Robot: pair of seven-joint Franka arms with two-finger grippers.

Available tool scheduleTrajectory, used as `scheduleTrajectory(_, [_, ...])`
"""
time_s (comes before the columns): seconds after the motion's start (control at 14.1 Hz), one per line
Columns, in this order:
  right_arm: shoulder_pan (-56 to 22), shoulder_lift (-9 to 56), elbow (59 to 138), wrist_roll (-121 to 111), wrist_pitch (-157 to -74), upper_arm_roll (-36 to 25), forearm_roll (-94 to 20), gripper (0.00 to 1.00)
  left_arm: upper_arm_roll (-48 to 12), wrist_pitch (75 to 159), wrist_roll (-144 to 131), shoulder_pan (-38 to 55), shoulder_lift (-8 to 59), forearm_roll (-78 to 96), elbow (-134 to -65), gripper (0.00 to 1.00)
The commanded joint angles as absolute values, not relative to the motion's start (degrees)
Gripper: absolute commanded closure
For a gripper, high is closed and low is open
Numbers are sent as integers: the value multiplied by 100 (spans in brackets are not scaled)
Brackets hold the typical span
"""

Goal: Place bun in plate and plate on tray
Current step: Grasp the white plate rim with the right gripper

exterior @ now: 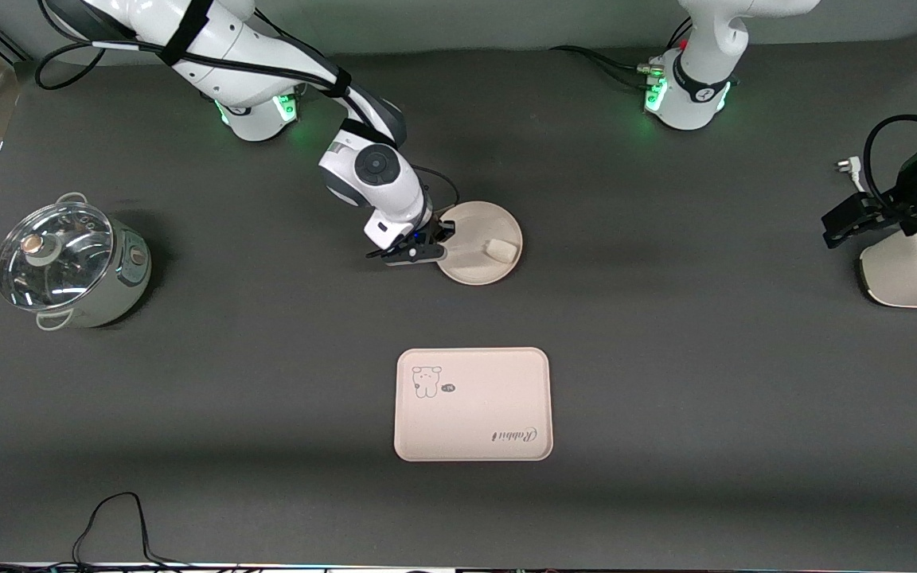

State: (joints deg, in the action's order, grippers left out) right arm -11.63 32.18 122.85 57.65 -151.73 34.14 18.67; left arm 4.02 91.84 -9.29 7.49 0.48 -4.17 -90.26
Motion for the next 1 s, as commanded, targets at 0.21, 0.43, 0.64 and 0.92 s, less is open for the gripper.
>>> scheduleTrajectory(0.21, [-1090,3199,11718,5994,-14409,3603,1829,100,536,9123,-677,905,149,-518,-8850,0])
scheduleTrajectory(0.43, [-985,3182,11094,5889,-13975,3779,1486,100,536,9079,-721,871,193,-492,-8851,0])
scheduleTrajectory(0.64, [-853,3199,10365,5320,-13914,3815,873,100,527,9036,-729,800,211,-387,-8903,0])
scheduleTrajectory(0.92, [-817,3584,8768,4756,-13160,3709,466,100,536,9141,-747,571,150,113,-9193,0])
